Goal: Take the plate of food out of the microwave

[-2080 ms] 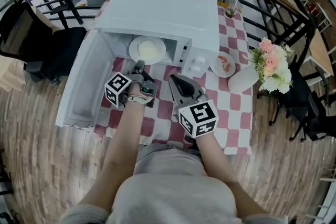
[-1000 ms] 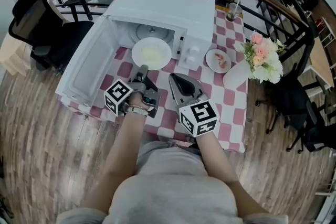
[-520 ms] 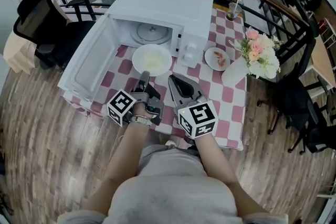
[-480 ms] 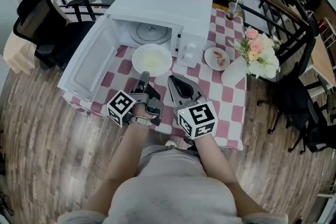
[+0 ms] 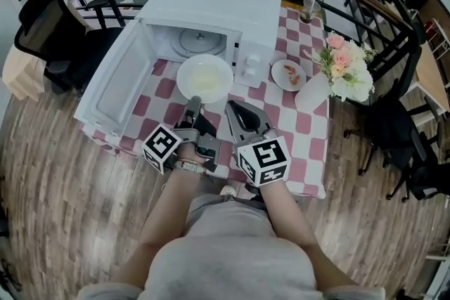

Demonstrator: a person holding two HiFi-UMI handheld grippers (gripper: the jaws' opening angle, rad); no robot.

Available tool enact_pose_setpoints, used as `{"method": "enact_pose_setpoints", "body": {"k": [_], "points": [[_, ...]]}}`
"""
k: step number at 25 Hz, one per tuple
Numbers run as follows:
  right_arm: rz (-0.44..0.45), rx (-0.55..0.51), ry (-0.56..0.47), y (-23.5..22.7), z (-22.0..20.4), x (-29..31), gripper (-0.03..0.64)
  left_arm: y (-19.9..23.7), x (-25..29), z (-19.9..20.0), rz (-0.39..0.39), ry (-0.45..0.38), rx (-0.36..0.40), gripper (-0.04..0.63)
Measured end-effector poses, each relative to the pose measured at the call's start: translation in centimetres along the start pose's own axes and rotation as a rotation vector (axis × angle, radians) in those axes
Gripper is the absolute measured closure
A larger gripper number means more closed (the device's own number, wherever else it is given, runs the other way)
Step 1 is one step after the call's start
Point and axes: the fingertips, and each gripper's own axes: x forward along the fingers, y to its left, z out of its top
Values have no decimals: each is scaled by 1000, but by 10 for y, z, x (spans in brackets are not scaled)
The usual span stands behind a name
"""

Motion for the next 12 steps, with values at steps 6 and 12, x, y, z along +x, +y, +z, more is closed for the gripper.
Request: {"method": "enact_pose_setpoints", "body": {"k": [6,12], "points": [[-7,-13,-15,-3,7,0,594,-7,-1,-4,-13,3,-1,583],[-3,-23,-20,-3,9,2,594,-14,3,-7,-23,15,1,583]]}}
